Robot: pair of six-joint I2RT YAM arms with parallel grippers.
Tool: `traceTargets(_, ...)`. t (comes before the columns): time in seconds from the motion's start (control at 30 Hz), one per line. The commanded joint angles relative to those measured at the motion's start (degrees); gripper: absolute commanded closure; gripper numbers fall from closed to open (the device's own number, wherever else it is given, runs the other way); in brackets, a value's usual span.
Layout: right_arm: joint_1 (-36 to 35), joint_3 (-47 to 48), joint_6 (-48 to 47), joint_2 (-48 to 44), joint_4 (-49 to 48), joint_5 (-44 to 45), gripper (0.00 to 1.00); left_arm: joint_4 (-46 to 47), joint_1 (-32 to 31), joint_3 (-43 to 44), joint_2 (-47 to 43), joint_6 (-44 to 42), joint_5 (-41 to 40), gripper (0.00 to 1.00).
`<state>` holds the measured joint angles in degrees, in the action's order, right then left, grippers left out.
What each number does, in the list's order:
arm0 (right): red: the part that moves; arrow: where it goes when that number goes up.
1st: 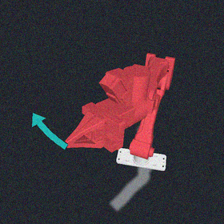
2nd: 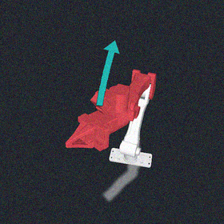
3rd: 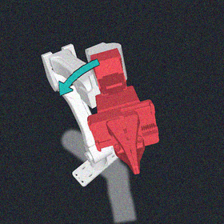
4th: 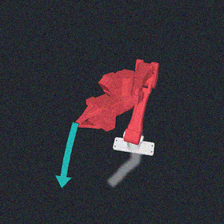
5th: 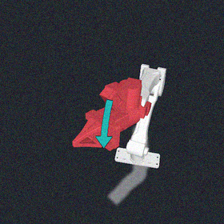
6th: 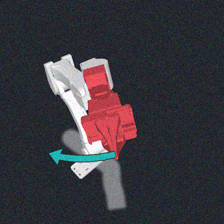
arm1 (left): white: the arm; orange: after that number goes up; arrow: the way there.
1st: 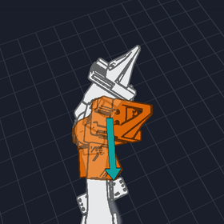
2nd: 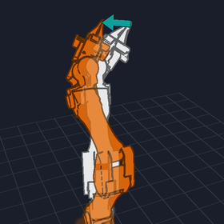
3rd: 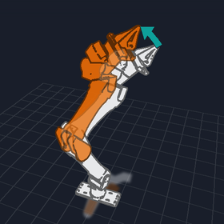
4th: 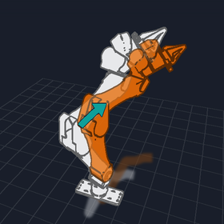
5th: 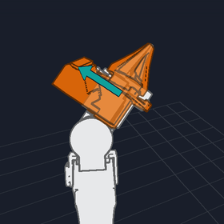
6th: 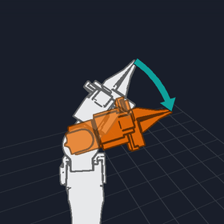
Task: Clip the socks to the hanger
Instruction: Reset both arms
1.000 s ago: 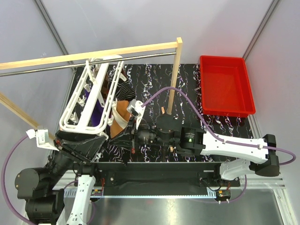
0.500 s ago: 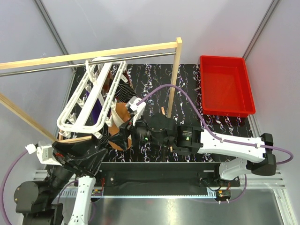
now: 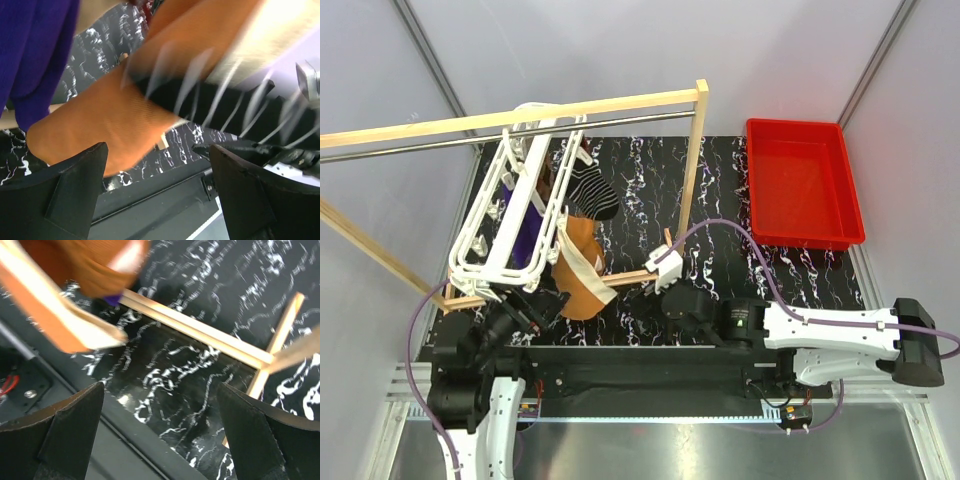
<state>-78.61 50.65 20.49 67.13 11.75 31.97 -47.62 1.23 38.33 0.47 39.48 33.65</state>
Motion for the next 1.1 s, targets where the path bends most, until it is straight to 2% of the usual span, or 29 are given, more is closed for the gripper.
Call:
traceTargets(0.0, 2.05, -4.92, 3.59, -3.85, -6.64, 3.11, 0.0, 11.03, 0.43, -2.98, -9.52, 2.87, -0.95, 0.13)
traceTargets(0.13, 7.05, -9.69, 5.52, -5.78, -9.98, 0.3, 0.0, 19.92, 0.35, -11.58, -9.44, 5.25, -0.33, 0.14)
traceTargets(0.27, 8.55, -12.68, 4.82, -6.14, -14.64, -0.06, 0.0, 28.43, 0.35, -17.75, -9.52, 6.66, -0.16, 0.14)
traceTargets(0.43, 10.23, -18.12, 4.56, -8.32, -21.49, -4.27, 0.0, 38.81, 0.35, -23.38, -9.52, 13.68, 0.45, 0.13)
traceTargets(0.53, 11.11, -24.44, 5.09, -11.13, -29.83, -4.28, 0.0, 47.07, 0.35, -26.72, -9.52, 17.02, 0.45, 0.13)
traceTargets(0.57, 11.2, -26.55, 4.82, -11.93, -36.47, -4.02, 0.0, 50.74, 0.35, -27.51, -9.52, 17.38, 0.19, 0.14)
traceTargets(0.63, 11.55, -32.97, 3.95, -14.21, -43.18, -3.93, 0.0, 55.5, 0.35, -31.55, -9.52, 20.01, -0.07, 0.14)
traceTargets(0.67, 11.63, -35.08, 3.42, -14.83, -50.7, -3.93, 0.0, 60.57, 0.35, -33.56, -9.52, 21.32, -0.42, 0.13)
traceTargets(0.73, 11.55, -41.23, 1.84, -15.89, -59.16, -3.67, 0.0, 66.57, 0.35, -39.69, -9.52, 26.59, -0.86, 0.12)
traceTargets(0.77, 11.55, -43.34, 0.01, -15.81, -68.61, -3.32, 0.0, 73.39, 0.26, -41.56, -9.52, 28.35, -0.95, 0.11)
traceTargets(0.87, 11.72, -50.29, -2.81, -13.0, -84.1, 1.68, 0.0, 80.72, 0.26, -46.93, -9.44, 32.75, -1.4, 0.07)
traceTargets(0.93, 11.72, -53.37, -5.27, -9.68, -90.12, 4.41, 0.0, 81.45, 0.17, -48.34, -9.61, 32.94, -0.69, 0.07)
traceTargets(1.07, 11.81, -53.29, -3.62, -7.98, -90.41, 5.39, 0.0, 77.17, -2.72, -48.17, -9.44, 29.96, -0.25, 0.06)
